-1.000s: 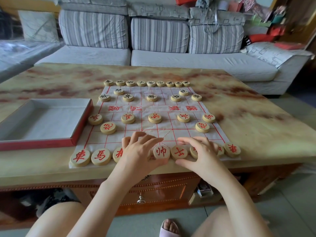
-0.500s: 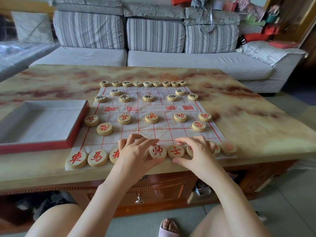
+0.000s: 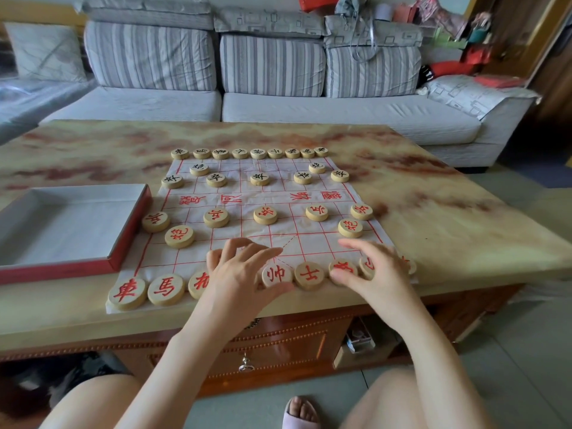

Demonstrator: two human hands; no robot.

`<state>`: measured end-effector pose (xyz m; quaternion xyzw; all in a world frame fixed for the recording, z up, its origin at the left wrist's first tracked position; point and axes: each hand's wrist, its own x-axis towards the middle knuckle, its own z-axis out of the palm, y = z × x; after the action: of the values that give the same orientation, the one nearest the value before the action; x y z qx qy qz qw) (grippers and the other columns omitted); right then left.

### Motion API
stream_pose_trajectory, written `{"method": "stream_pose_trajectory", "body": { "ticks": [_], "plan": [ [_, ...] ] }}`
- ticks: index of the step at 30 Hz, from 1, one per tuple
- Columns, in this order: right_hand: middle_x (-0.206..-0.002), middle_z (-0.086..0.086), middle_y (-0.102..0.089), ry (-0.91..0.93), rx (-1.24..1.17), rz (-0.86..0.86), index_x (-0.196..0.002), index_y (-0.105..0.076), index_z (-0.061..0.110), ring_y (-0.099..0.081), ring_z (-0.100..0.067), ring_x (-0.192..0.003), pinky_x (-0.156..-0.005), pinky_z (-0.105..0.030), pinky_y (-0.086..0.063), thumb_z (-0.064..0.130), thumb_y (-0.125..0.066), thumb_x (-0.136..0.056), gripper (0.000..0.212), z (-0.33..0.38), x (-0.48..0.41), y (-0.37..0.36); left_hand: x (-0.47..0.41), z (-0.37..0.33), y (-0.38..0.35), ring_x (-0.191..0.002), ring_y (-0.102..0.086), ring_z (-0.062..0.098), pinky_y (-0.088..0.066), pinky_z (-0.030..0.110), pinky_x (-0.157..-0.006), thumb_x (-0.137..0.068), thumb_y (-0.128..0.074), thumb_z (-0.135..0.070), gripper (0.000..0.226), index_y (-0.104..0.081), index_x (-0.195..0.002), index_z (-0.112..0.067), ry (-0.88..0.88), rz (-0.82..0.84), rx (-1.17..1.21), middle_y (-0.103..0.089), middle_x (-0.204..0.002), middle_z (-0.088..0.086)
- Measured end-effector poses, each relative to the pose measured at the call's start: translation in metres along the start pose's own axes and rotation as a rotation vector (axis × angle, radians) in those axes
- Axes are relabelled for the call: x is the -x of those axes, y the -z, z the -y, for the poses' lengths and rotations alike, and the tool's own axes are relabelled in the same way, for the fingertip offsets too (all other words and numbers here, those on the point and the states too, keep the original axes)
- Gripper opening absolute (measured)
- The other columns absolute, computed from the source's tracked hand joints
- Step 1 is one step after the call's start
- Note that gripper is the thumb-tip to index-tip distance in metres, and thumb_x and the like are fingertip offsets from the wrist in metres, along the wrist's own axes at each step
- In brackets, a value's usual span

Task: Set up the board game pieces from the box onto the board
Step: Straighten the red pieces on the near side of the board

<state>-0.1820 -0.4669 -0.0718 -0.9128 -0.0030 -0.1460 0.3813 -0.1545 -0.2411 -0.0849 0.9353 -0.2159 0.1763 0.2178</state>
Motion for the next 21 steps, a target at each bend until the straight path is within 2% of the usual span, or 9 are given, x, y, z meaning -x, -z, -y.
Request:
{"method": "stream_pose_trajectory", "body": {
  "ticks": [5,8,10,13,17,21],
  "plan": [
    [-0.110,0.010,-0.052,-0.098,0.000,-0.066,-0.115,-0.061,0.034,-0.043,-0.016,-0.118,-0.103,-0.038,-0.035,0.025,-0.071,-0.080,0.037,-0.024,0.009,0.025,-0.014,-0.017,-0.003,-0.113,-0.046,0.014,-0.015,0.024,-0.083,-0.076,-0.063,-0.048,0.039,-0.062,-0.113,-0.034,-0.048,-0.001,0.044,-0.063,-0.110,-0.018],
    [-0.106,0.008,-0.055,-0.102,0.021,-0.112,-0.113,-0.062,0.030,-0.043,-0.019,-0.116,-0.101,-0.035,-0.037,0.019,-0.068,-0.082,0.034,-0.033,0.012,0.031,-0.024,-0.033,-0.008,-0.111,-0.046,0.009,-0.030,0.026,-0.094,-0.080,-0.062,-0.042,0.036,-0.061,-0.114,-0.033,-0.073,0.071,0.173,-0.062,-0.112,-0.016],
    [-0.098,0.014,-0.054,-0.105,0.024,-0.147,-0.113,-0.064,0.026,-0.043,-0.020,-0.113,-0.098,-0.036,-0.040,0.019,-0.070,-0.081,0.033,-0.034,0.011,0.033,-0.031,-0.041,-0.011,-0.112,-0.046,0.008,-0.037,0.030,-0.098,-0.081,-0.062,-0.039,0.038,-0.059,-0.118,-0.031,-0.108,0.132,0.215,-0.061,-0.116,-0.014],
    [-0.091,0.022,-0.050,-0.102,0.072,-0.168,-0.111,-0.065,0.027,-0.042,-0.018,-0.109,-0.096,-0.043,-0.040,0.026,-0.072,-0.079,0.033,-0.034,0.010,0.034,-0.044,-0.053,-0.018,-0.119,-0.039,0.008,-0.029,0.026,-0.101,-0.081,-0.060,-0.044,0.047,-0.052,-0.126,-0.033,-0.220,0.175,0.143,-0.056,-0.126,-0.014],
    [-0.097,0.017,-0.059,-0.077,0.129,-0.138,-0.106,-0.066,0.028,-0.038,-0.016,-0.105,-0.096,-0.043,-0.036,0.037,-0.072,-0.075,0.033,-0.032,0.005,0.029,-0.055,-0.057,-0.029,-0.122,-0.034,0.004,-0.014,0.018,-0.090,-0.084,-0.055,-0.044,0.046,-0.049,-0.128,-0.035,-0.288,0.221,0.120,-0.054,-0.128,-0.018],
    [-0.098,0.021,-0.057,-0.073,0.203,-0.097,-0.100,-0.065,0.031,-0.036,-0.014,-0.107,-0.095,-0.041,-0.032,0.039,-0.075,-0.071,0.032,-0.029,0.000,0.026,-0.055,-0.050,-0.036,-0.119,-0.035,0.001,-0.013,0.017,-0.088,-0.084,-0.054,-0.042,0.042,-0.052,-0.126,-0.036,-0.317,0.249,0.129,-0.055,-0.125,-0.023]
  ]
}}
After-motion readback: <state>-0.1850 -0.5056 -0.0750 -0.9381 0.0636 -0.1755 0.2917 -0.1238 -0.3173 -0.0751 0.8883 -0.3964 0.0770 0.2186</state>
